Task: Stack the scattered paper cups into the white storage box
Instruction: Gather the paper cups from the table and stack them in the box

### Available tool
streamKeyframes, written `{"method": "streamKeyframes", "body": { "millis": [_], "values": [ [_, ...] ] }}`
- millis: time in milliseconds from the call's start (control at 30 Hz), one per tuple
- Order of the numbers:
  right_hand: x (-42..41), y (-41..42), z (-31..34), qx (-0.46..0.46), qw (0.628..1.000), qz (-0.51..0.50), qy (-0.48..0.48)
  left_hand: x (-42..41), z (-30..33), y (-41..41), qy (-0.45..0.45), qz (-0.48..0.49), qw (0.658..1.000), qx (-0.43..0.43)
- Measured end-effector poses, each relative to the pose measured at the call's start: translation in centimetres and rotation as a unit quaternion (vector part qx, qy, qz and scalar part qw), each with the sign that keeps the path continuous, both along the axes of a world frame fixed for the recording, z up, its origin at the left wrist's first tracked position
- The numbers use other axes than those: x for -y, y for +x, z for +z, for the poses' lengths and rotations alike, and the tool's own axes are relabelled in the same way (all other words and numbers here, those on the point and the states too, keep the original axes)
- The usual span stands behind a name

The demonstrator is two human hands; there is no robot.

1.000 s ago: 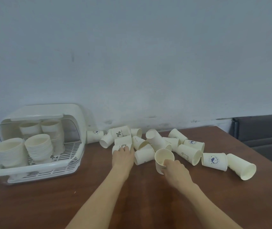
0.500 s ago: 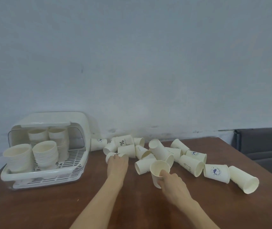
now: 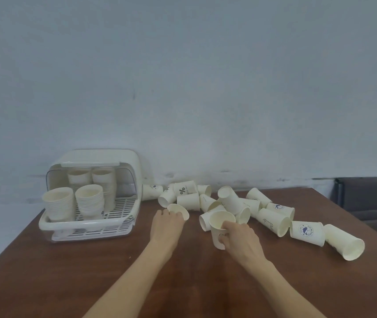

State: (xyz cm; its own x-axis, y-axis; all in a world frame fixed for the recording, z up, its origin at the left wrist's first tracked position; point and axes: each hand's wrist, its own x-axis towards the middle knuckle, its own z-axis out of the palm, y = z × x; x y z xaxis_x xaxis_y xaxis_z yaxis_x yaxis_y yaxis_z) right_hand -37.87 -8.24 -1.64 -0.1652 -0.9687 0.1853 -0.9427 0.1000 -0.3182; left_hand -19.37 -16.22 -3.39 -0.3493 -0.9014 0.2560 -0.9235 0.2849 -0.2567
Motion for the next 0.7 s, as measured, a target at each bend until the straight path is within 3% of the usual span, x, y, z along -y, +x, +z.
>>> {"method": "streamKeyframes", "body": {
  "millis": [700],
  "values": [
    [-0.9, 5.6, 2.7, -0.02, 0.995, 0.092, -0.029, -7.3, 1.7, 7.8, -0.123, -0.017, 0.982, -0.143]
  ]
}}
